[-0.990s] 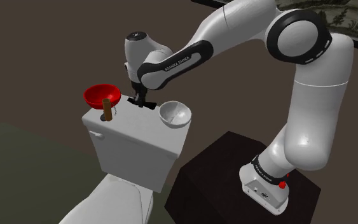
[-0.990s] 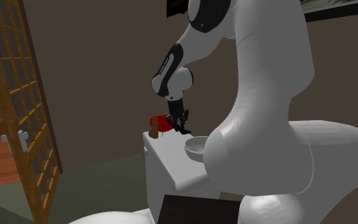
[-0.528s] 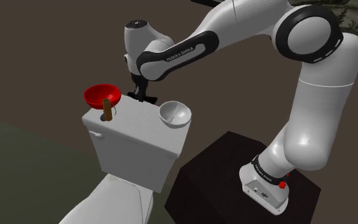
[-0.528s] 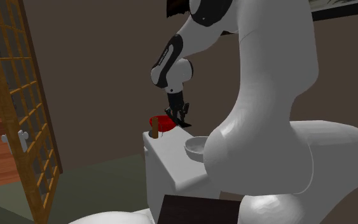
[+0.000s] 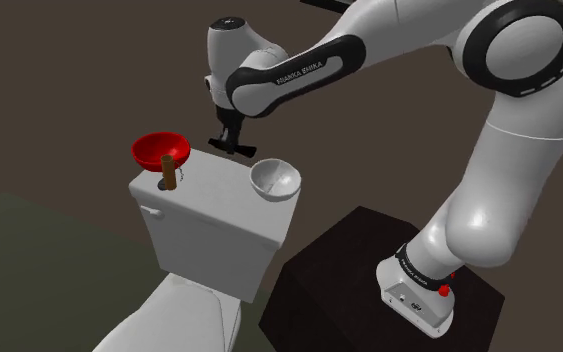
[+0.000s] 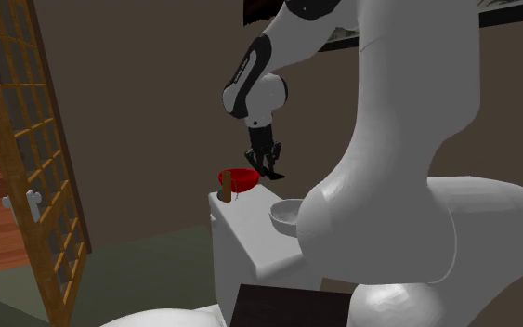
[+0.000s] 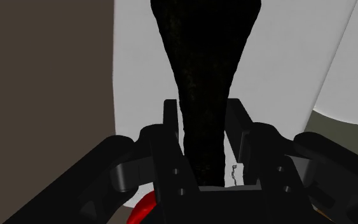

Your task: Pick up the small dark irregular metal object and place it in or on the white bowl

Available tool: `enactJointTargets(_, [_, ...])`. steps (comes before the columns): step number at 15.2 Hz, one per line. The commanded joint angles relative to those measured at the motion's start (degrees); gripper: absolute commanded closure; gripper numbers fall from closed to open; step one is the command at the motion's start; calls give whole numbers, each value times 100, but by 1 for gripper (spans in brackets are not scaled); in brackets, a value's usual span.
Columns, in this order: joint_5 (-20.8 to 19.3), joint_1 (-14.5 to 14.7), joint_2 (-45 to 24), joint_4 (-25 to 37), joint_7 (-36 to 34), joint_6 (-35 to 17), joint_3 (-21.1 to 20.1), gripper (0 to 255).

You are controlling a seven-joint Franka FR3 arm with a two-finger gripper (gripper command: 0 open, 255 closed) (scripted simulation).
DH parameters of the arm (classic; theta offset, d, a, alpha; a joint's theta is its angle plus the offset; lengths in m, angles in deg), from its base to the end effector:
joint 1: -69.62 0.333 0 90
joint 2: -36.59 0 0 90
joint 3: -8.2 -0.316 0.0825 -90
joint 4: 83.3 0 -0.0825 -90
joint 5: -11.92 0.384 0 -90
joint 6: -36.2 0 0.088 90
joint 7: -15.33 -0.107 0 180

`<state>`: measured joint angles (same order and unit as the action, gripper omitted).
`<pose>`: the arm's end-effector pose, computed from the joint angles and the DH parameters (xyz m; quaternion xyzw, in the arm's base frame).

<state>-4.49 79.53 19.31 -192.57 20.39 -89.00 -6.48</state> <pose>0.5680 0.2400 0.3449 0.9409 0.3295 0.0090 0.0782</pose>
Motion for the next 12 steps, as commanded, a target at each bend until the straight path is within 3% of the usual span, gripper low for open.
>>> enactJointTargets(1, [88,-125,419,-579,109,-197,1,255])
enactJointTargets(10, [556,-512,2235,-2843,871,-837,206,255])
enactJointTargets(12, [553,-525,2296,-3000,897,-941,235,255])
